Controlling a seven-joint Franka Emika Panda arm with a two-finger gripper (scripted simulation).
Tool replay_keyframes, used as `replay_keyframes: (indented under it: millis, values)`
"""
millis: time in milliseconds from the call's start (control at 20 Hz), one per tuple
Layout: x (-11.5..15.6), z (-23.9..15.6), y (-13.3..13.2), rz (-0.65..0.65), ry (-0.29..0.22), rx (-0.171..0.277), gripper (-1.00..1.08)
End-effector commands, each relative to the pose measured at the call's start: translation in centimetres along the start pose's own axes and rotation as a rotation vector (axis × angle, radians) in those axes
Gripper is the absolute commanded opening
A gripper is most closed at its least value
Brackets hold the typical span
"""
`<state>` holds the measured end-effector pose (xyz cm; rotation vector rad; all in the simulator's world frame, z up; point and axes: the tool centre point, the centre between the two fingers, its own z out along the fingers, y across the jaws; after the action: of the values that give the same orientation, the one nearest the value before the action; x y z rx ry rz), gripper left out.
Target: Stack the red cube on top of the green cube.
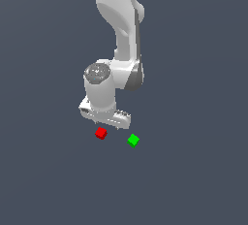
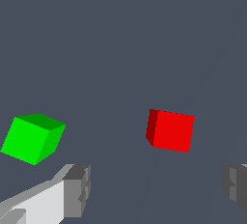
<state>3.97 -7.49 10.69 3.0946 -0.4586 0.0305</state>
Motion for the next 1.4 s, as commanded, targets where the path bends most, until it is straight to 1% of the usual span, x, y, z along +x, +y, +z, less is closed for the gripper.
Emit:
replay_keyframes:
  millis: [0,200,400,750,1150,1350]
  values:
    - [0.6,1.4,1.3,0.060,-0.007,0.003,1.00]
    - [1.1,2.9,2.7,0.125,-0.017,0.006,1.00]
    - [1.3,3.7,3.4,0.158,-0.021,0.008,1.00]
    - [1.2,4.3,3.5,0.157,-0.022,0.007,1.00]
    - [1.1,8.0,3.5,0.161,-0.022,0.008,1.00]
    - [1.1,8.8,3.4,0.162,-0.022,0.008,1.00]
